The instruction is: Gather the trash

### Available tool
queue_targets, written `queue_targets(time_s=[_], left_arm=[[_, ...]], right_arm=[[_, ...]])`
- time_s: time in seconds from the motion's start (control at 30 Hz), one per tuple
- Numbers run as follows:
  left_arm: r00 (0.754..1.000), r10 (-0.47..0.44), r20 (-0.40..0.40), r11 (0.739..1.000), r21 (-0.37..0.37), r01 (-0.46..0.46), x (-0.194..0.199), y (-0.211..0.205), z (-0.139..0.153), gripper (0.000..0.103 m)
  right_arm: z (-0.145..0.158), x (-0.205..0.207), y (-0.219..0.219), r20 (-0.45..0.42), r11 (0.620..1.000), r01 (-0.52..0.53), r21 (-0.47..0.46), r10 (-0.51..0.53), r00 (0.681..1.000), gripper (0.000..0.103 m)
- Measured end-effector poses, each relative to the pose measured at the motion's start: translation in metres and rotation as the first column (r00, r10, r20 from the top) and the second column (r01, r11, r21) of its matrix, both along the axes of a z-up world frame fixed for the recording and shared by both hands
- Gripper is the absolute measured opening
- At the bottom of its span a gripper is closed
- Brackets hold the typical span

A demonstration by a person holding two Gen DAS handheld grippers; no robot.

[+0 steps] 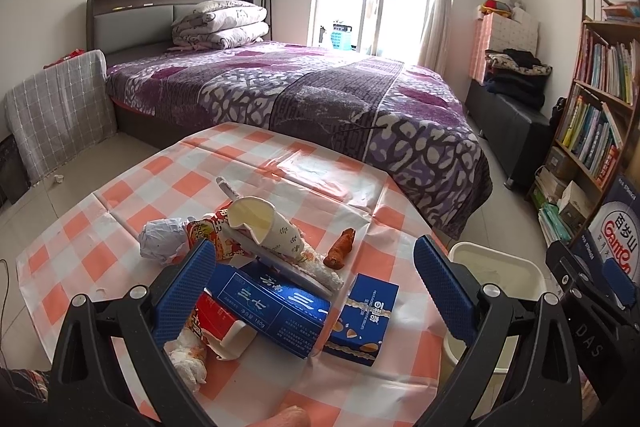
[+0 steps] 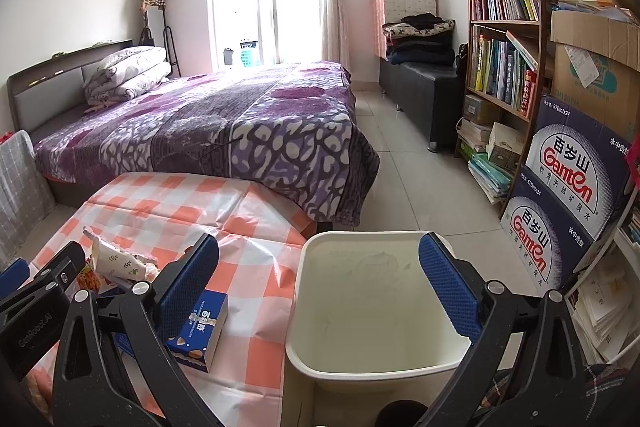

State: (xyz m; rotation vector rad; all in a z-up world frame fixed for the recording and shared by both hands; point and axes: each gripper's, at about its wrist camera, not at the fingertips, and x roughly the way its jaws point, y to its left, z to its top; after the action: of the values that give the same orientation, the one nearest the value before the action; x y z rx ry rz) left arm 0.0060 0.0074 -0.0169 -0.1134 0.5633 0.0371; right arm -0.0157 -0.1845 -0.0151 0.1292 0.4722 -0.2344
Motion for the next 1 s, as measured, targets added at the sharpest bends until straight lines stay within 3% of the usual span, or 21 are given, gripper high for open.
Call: queue_targets(time_s=[0.87,1.0], left_arm=[[1.000,0.000,0.003,1.000,0.006,0.000,0.000,0.000,0.001,0.096],[1.000,0.001,-0.018,1.000,-0.008,-0.001,0.001,0.001,-0.011,0.096]], right_arm=[[-0.002,0.001,0.001,-0.007,1.000,-0.002,0.000,0.002,1.000,0.096],[-0.001,0.002,0.001,-0.011,1.000,-0.006,0.007,0.006,1.000,0.096]])
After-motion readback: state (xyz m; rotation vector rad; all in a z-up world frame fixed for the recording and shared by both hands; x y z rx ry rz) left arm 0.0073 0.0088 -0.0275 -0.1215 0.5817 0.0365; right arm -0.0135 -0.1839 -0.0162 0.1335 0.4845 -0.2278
